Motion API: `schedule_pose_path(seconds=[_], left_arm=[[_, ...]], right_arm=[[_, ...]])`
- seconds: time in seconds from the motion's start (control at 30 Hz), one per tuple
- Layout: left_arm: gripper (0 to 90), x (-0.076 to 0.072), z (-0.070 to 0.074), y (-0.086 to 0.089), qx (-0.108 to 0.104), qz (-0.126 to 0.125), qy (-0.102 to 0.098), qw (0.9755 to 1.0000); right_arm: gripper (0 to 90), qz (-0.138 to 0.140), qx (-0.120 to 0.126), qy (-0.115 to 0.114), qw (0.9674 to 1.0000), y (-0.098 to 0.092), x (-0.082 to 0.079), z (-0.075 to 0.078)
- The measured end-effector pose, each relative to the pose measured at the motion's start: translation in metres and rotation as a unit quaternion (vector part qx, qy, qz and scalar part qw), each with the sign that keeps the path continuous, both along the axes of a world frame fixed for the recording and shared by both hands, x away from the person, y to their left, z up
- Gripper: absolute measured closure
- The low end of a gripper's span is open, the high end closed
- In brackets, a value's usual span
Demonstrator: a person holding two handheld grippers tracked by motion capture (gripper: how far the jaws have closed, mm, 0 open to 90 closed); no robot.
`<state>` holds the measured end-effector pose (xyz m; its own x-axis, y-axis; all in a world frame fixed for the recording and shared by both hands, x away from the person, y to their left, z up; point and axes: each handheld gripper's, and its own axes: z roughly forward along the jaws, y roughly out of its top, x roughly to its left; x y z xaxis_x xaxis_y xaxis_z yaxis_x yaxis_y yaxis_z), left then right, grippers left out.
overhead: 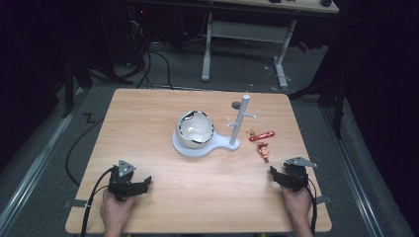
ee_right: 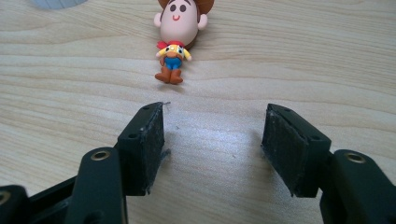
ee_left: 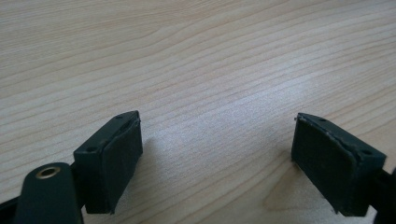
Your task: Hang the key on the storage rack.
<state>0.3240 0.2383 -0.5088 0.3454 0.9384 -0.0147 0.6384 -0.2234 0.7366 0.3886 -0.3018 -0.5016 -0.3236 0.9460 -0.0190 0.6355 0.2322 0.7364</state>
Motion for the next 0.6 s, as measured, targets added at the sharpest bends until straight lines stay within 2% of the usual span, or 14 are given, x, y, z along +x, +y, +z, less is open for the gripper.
schedule_pose_path(seconds=[0.6], left_arm=[[17.0,0.0,0.0,0.0004,-0.002,0.0,0.0,1.0]], right_arm=[[41.3,0.002,0.001,0.0,1.0,0.0005,-0.0004,0.0002]])
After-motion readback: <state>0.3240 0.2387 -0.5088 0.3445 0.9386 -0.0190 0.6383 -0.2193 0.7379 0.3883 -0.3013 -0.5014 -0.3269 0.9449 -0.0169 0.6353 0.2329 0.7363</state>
